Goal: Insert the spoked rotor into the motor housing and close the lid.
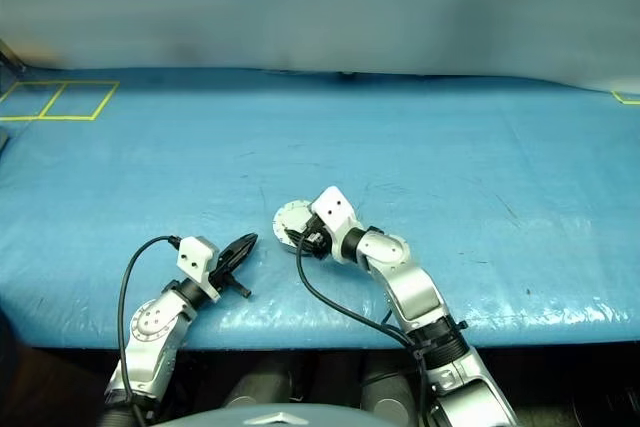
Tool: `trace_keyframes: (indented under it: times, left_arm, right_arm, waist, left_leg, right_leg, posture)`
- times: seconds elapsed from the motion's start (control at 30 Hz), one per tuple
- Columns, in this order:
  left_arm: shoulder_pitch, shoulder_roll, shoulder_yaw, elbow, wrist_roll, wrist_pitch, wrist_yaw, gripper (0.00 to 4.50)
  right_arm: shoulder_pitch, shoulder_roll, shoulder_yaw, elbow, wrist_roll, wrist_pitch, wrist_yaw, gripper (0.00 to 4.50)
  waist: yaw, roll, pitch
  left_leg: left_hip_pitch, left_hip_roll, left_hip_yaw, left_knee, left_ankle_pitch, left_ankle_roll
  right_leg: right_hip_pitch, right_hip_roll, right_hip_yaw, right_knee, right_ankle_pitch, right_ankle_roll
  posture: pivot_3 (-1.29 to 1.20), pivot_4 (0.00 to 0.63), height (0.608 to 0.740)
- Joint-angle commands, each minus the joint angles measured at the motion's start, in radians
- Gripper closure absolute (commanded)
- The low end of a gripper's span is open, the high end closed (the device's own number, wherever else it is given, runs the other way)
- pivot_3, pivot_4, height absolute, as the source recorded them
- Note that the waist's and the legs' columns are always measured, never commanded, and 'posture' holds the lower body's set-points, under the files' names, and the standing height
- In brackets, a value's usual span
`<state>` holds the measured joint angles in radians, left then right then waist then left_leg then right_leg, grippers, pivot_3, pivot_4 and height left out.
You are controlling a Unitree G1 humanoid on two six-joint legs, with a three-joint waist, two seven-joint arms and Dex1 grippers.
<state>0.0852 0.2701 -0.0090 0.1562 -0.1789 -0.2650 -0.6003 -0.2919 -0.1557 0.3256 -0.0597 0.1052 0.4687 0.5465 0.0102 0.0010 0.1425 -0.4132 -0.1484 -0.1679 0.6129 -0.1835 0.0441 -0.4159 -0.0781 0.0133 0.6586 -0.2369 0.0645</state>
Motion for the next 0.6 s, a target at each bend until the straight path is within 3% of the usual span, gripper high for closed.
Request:
trace_keyframes:
  times: [0.03,0.6]
  left_arm:
    - [-0.014,-0.003,-0.002,-0.016,-0.008,-0.021,-0.006,4.5]
    - [-0.008,-0.005,-0.005,-0.021,-0.006,-0.014,-0.01,4.5]
  right_arm:
    - [-0.022,0.008,0.013,-0.049,-0.004,0.02,-0.005,1.49]
    - [-0.033,-0.049,0.06,-0.001,-0.078,0.032,0.003,1.49]
  waist:
    - [0.0,0.0,0.0]
    - [-0.007,0.0,0.0]
  left_leg:
    - [0.0,0.0,0.0,0.0,0.0,0.0]
    - [0.001,0.0,0.0,0.0,0.0,0.0]
  right_leg:
    - [0.0,0.0,0.0,0.0,0.0,0.0]
    - [0.001,0.0,0.0,0.0,0.0,0.0]
  posture:
    - [0.0,0.15,0.74]
    - [0.0,0.15,0.74]
